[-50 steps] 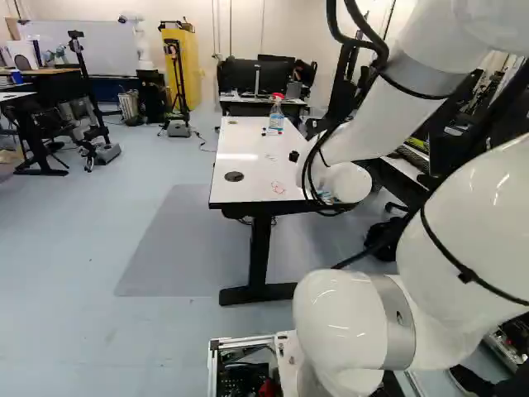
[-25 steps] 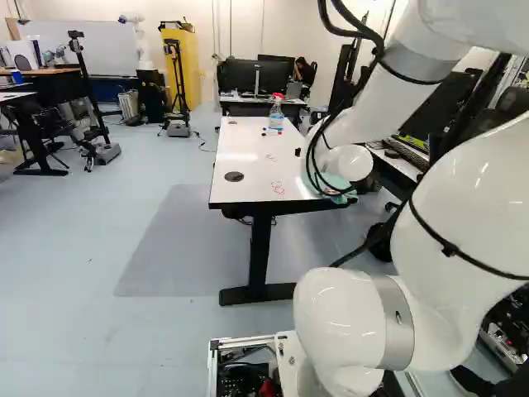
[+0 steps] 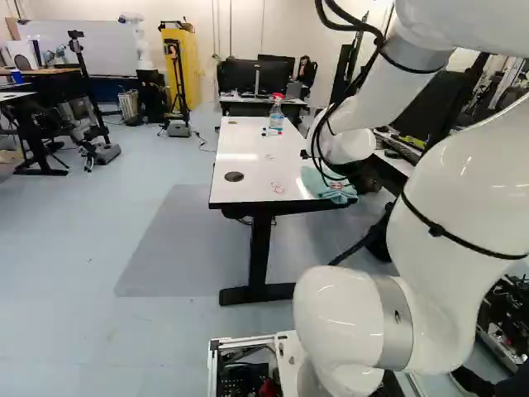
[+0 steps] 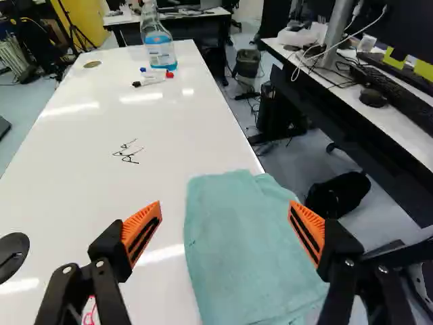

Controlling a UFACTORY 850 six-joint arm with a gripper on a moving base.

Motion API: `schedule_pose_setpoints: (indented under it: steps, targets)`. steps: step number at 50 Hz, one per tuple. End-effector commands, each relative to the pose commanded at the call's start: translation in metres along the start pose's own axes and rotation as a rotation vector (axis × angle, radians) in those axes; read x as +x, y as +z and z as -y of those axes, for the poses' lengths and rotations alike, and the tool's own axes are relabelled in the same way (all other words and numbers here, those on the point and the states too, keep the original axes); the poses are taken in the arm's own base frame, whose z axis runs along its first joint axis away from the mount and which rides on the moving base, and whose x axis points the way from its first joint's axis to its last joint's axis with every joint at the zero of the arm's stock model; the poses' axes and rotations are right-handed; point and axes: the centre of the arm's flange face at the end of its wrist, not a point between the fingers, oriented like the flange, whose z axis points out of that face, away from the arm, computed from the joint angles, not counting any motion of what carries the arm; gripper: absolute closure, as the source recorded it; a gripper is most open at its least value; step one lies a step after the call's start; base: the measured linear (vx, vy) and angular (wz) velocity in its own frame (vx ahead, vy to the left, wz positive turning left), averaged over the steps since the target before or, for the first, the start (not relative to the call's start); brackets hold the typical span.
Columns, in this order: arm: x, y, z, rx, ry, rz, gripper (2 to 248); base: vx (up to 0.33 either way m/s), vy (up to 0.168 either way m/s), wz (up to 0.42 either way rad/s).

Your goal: Clean the table with the green towel

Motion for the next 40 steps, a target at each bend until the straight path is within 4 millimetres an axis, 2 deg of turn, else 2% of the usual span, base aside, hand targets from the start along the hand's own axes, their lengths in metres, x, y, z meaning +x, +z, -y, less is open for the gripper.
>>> schedule_pose_setpoints:
  steps: [40]
  targets:
    - [0.036,0.028,-0.029,-0.045,0.040,0.306,3,0.000,0.000,0.000]
